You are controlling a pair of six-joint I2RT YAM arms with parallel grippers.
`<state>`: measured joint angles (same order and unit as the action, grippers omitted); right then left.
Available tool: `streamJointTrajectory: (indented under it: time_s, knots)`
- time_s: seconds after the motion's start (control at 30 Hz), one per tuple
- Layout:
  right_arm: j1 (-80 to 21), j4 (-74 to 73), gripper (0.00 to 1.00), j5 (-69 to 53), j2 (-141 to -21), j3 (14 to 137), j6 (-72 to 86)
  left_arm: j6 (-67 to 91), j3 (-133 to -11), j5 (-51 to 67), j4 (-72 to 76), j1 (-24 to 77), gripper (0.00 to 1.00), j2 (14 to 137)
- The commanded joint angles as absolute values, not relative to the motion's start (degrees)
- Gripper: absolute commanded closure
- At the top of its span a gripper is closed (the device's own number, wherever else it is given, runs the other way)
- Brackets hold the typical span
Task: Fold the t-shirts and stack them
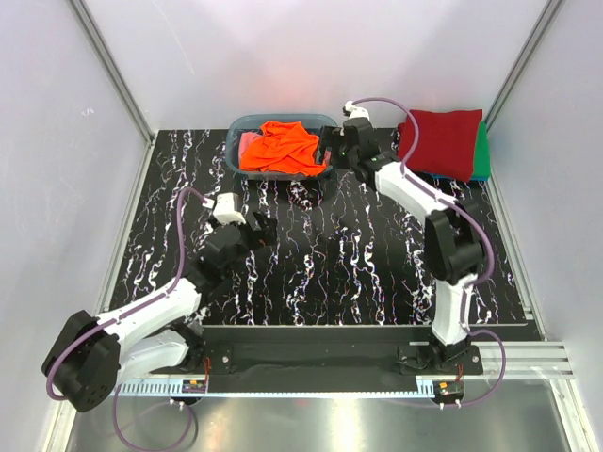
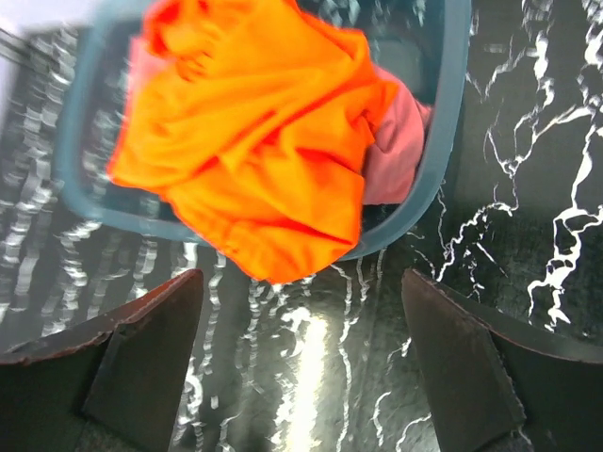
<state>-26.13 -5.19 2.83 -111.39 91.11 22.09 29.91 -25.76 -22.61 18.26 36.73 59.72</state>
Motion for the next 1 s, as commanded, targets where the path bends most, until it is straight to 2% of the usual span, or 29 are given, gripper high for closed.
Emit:
streamJointTrajectory:
  time_s: [0.0,0.33,0.6,0.7,0.73,0.8,0.83,0.9,0.97]
  knots:
    - [-26.28,-12.83,0.08,2.03,-116.18,98.68,18.90,31.55,-25.67,-22.15,23.47,35.95,0.01,59.06]
    - [-26.28,-18.63,0.13,0.18,-129.19,113.54,16.26,31.99,-25.84,-21.09,23.29,35.33,0.01,59.50]
    - [-26.54,-24.78,0.24,-1.84,-135.26,123.38,15.12,31.90,-26.10,-20.66,23.29,35.24,0.01,59.85]
    - [-26.54,-26.54,0.35,-2.81,-137.11,125.24,15.64,31.99,-26.10,-20.74,23.29,35.24,0.01,59.94]
    - [-26.54,-26.89,0.45,-3.07,-137.63,125.51,15.91,31.99,-26.19,-20.74,23.20,35.16,0.01,59.94]
    - [-26.54,-27.33,0.54,-3.25,-137.81,125.51,16.08,31.99,-26.19,-20.83,23.03,35.16,0.01,59.94]
    - [-26.54,-27.51,0.69,-3.25,-137.55,125.33,16.17,32.08,-26.19,-20.83,23.03,35.16,0.01,59.94]
    - [-26.54,-27.51,0.83,-3.60,-137.20,125.42,16.26,32.08,-26.28,-20.83,23.03,35.16,0.01,60.03]
    - [-26.63,-27.95,1.00,-3.43,-135.88,126.12,16.26,32.25,-26.28,-20.74,22.94,35.07,0.01,60.12]
